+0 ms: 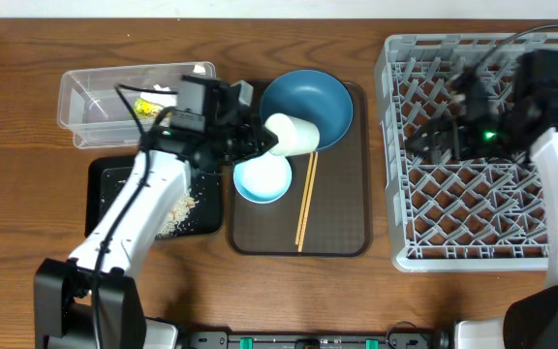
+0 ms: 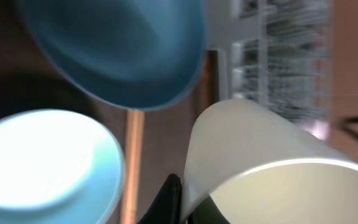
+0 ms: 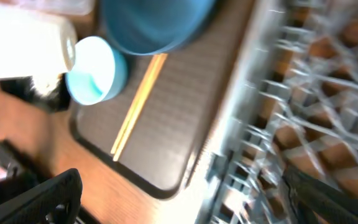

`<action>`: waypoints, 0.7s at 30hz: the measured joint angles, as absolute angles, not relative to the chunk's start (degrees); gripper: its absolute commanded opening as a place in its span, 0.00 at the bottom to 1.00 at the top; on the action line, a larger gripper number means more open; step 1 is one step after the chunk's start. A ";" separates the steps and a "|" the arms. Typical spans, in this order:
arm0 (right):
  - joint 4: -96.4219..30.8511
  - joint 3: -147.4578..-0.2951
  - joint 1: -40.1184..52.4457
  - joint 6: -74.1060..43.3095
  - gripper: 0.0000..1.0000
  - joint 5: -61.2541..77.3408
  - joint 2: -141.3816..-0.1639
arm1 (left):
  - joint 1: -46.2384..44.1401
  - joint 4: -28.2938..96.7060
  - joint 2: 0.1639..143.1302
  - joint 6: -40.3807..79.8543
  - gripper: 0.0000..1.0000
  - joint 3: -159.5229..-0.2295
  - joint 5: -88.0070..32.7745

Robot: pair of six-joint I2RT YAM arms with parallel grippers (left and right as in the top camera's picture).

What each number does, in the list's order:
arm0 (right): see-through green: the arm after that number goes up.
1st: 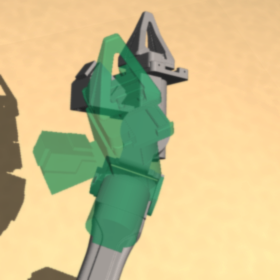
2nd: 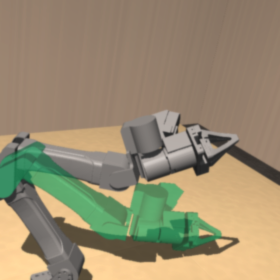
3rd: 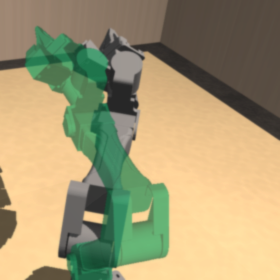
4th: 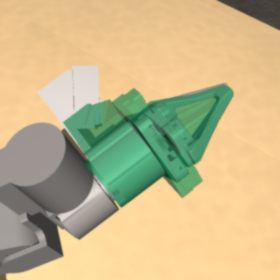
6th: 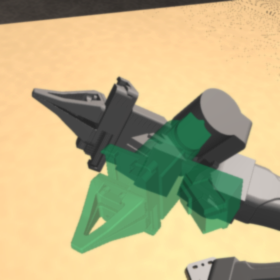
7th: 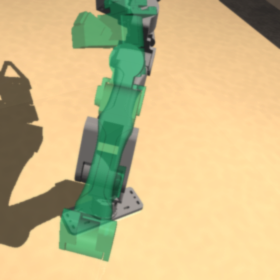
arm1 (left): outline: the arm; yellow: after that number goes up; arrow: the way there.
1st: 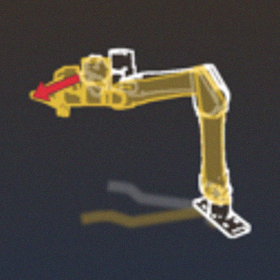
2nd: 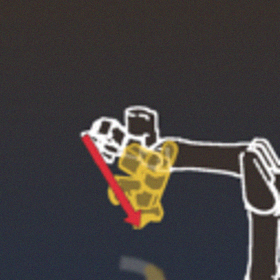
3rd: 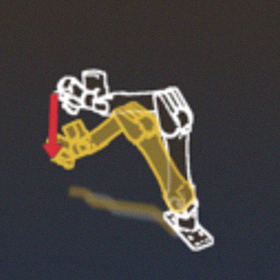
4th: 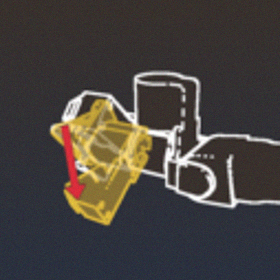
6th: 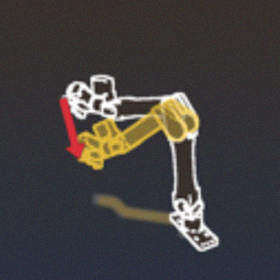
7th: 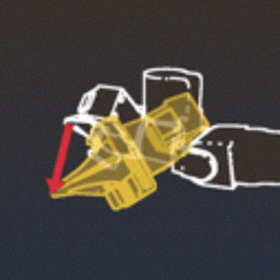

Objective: Sort waste into correct bins and load items into the dishwasher rack
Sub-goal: 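Grasp the white paper cup on the brown tray with the left gripper, then pass the white cup from the left gripper to the right gripper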

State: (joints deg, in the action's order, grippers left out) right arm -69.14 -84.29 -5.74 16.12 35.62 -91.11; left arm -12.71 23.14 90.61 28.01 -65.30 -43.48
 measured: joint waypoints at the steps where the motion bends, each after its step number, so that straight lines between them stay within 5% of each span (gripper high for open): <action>1: -67.85 -82.87 -4.36 16.78 0.99 36.97 -91.11 | -12.12 22.48 91.00 28.47 0.07 -65.30 -46.57; 10: -57.69 -71.16 6.37 24.03 0.90 52.25 -91.11 | -11.73 15.68 93.32 29.78 0.07 -65.30 -67.48; 21: -36.75 -66.87 9.93 27.68 0.91 67.13 -91.11 | -11.73 15.40 93.32 29.85 0.07 -65.28 -75.81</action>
State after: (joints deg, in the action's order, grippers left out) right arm -36.75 -66.87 9.93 27.68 67.13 -91.11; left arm -11.73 15.40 93.32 29.85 -65.28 -75.81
